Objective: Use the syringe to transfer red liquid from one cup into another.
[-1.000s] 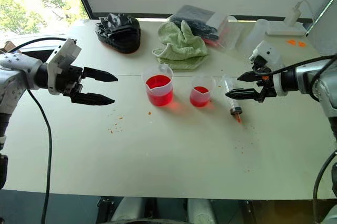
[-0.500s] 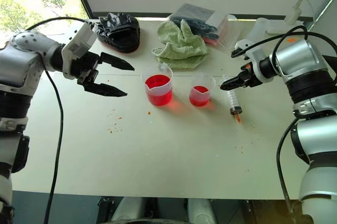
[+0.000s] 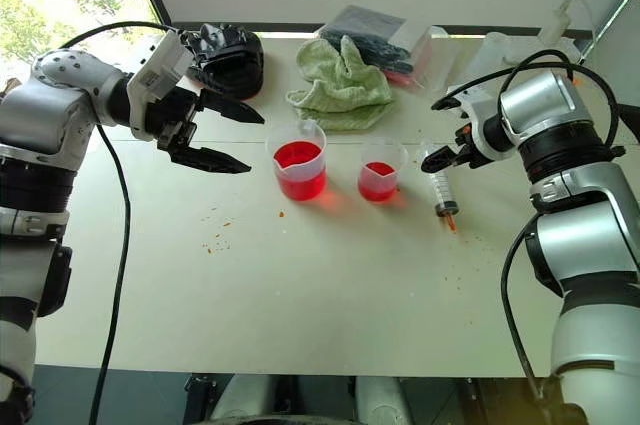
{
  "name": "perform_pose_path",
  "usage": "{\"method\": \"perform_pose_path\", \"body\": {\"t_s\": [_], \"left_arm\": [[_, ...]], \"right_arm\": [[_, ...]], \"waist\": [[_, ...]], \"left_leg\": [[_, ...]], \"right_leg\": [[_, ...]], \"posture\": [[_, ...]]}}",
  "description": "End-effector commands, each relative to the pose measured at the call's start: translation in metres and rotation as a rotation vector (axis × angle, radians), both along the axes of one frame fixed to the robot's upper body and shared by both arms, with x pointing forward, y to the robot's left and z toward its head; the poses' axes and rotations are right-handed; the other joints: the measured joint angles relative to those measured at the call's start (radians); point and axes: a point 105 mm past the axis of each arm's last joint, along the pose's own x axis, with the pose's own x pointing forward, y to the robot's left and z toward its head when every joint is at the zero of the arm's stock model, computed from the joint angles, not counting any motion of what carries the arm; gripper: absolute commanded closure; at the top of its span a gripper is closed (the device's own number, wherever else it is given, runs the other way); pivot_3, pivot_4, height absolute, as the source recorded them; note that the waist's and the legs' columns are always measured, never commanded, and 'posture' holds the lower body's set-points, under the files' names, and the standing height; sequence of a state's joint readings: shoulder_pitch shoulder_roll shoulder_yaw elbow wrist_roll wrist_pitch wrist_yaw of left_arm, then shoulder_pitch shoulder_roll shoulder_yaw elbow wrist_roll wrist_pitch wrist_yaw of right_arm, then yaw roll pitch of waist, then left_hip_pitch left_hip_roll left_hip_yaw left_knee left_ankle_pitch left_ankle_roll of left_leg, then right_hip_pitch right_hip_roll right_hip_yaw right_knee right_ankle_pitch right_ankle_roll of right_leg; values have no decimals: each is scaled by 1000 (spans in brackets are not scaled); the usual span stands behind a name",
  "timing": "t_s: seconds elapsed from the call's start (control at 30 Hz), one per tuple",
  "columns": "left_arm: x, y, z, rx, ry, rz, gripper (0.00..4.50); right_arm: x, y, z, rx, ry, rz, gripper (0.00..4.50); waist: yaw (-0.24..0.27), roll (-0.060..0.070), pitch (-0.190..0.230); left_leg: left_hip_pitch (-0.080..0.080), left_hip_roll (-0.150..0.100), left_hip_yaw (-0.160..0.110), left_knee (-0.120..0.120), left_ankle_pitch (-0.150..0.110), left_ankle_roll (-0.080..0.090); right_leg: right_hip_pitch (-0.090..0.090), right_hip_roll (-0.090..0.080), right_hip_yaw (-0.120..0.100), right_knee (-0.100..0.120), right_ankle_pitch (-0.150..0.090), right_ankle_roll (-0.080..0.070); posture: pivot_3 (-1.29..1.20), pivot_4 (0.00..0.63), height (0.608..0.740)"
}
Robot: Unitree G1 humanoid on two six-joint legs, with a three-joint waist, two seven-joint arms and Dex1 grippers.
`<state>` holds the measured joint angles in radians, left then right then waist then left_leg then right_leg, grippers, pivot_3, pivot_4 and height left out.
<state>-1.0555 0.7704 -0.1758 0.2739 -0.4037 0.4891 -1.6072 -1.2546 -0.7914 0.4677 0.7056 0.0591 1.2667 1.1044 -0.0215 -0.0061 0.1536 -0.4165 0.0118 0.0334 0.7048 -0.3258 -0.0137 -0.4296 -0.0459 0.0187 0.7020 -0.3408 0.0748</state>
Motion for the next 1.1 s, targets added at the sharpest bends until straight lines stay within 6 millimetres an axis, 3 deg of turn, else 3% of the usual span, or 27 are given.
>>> {"method": "perform_pose_path", "body": {"t_s": [0.03, 0.7, 0.8, 0.93, 0.97, 1.1], "left_arm": [[0, 0, 17, -37, -67, 3, 0], [5, 4, 20, -42, -121, 45, 0], [5, 4, 21, -44, -123, 46, 0], [5, 4, 20, -44, -127, 49, 0], [5, 4, 20, -44, -127, 49, 0], [5, 4, 21, -46, -129, 52, 0]], "right_arm": [[4, -3, 1, -7, -18, -28, 80], [5, -7, -32, -107, 45, -1, 80], [5, -8, -34, -112, 49, 0, 921], [5, -8, -36, -109, 53, -5, 2767], [5, -8, -36, -109, 54, -5, 3049], [6, -6, -36, -99, 56, -7, 3088]], "waist": [[0, 0, 0], [-17, 0, 0], [-24, 0, 0], [-24, 0, 0], [-24, 0, 0], [-23, 0, 0]], "left_leg": [[0, 0, 0, 0, 0, 0], [-9, -1, -4, 12, 0, 0], [-9, -1, -4, 12, 0, 0], [-9, -1, -4, 12, 0, 0], [-9, -1, -4, 12, 0, 0], [-9, -1, -4, 13, 0, 0]], "right_leg": [[0, 0, 0, 0, 0, 0], [-7, -1, -3, 14, 0, 0], [-7, -1, -3, 14, 0, 0], [-7, 0, -3, 15, 0, 0], [-7, 0, -3, 16, 0, 0], [-7, -1, -3, 16, 0, 0]], "posture": [[0, 150, 711], [0, 150, 711], [0, 150, 711], [0, 150, 711], [0, 150, 711], [0, 150, 711]]}}
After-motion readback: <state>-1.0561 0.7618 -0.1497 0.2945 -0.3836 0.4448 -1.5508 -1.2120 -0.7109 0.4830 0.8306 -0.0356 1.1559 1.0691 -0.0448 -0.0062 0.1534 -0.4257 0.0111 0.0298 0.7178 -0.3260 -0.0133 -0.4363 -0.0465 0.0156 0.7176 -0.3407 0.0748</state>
